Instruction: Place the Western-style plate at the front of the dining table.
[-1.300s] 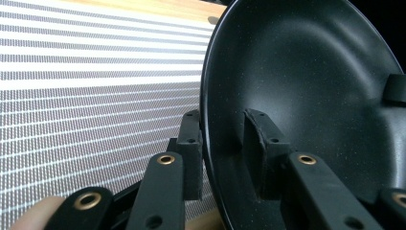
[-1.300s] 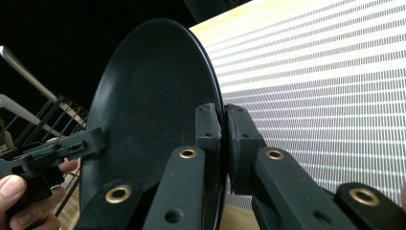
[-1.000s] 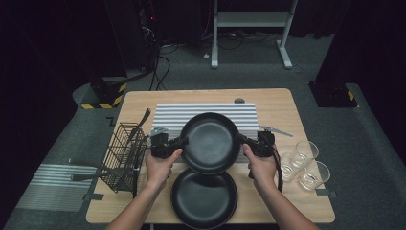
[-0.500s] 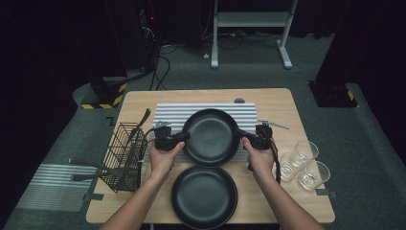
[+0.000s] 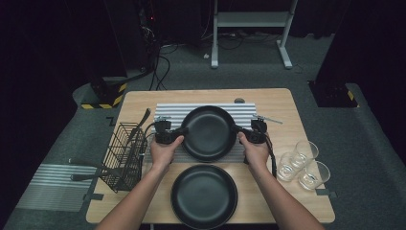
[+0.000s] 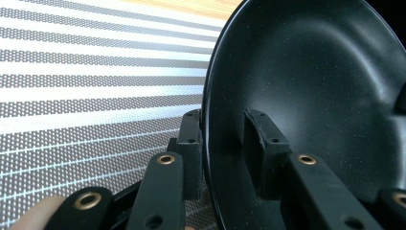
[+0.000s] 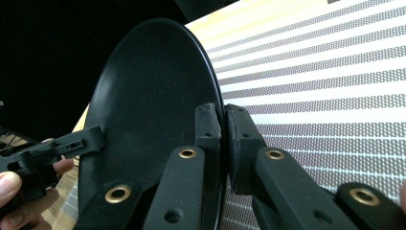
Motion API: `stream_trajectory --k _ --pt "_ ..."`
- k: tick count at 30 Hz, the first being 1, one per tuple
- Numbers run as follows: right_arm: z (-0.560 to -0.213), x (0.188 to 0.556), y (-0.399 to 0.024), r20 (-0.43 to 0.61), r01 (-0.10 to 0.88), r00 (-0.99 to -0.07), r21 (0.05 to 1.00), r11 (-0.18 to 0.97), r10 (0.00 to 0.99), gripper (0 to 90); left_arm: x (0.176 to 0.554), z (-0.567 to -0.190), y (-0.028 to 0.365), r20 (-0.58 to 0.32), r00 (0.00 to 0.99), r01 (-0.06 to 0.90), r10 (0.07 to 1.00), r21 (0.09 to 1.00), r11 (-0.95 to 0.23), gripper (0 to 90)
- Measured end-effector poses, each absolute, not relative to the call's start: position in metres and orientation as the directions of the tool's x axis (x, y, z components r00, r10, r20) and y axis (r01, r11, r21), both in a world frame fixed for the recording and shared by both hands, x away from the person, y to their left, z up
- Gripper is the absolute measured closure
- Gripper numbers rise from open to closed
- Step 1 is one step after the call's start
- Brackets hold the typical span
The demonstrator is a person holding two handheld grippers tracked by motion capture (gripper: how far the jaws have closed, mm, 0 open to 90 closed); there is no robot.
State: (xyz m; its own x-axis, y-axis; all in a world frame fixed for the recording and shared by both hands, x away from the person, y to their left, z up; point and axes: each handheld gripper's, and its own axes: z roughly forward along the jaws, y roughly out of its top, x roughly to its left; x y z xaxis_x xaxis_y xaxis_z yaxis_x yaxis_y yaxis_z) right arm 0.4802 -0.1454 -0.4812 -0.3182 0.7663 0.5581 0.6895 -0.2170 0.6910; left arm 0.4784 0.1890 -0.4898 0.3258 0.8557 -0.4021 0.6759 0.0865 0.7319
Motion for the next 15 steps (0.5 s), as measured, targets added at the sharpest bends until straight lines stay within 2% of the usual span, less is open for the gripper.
stream_trajectory --k 15 --pt "-0.495 0.506 -0.134 0.555 0.712 -0.291 0.670 -0.211 0.779 84.6 0.503 -0.504 0.195 -0.421 0.276 0.719 0.864 0.687 0.105 69.8"
